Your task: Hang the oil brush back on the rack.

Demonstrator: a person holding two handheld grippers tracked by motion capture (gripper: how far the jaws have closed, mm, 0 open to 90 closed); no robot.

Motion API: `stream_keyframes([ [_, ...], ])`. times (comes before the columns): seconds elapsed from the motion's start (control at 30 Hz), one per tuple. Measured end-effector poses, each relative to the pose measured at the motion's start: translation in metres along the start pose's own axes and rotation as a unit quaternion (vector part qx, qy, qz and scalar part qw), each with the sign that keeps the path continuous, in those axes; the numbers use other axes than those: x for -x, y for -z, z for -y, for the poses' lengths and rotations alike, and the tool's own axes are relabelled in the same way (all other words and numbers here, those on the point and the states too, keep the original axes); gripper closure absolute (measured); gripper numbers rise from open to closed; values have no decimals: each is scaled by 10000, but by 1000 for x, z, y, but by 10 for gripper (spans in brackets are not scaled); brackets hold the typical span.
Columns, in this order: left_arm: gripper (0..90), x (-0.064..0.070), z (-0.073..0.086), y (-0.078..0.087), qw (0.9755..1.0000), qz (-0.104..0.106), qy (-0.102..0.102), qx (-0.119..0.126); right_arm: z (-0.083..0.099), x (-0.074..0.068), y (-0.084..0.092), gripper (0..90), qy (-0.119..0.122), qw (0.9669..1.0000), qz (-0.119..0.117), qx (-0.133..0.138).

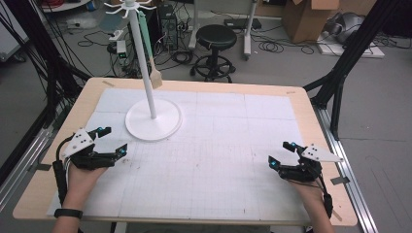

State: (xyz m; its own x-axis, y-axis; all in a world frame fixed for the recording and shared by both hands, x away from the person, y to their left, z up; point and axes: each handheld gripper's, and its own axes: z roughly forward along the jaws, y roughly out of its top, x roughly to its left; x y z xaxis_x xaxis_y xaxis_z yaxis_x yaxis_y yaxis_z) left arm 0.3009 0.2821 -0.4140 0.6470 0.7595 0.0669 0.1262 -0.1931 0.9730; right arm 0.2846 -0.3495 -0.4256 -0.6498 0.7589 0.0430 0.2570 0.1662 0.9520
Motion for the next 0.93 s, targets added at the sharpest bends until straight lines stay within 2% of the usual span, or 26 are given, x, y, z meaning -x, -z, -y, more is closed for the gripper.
stream_keyframes([
  [0.4, 146, 2, 0, 1, 10000, 33, -23, -11, 0, 3, -1, 156, -76, 10000, 30, 6],
  [0.5, 145, 3, 0, 1, 10000, 36, -14, -18, 0, 2, -1, 156, -6, 10000, 33, 7],
  [0.93, 146, 3, 0, 1, 10000, 33, -27, -18, 0, 2, -2, 156, -17, 10000, 13, 0],
])
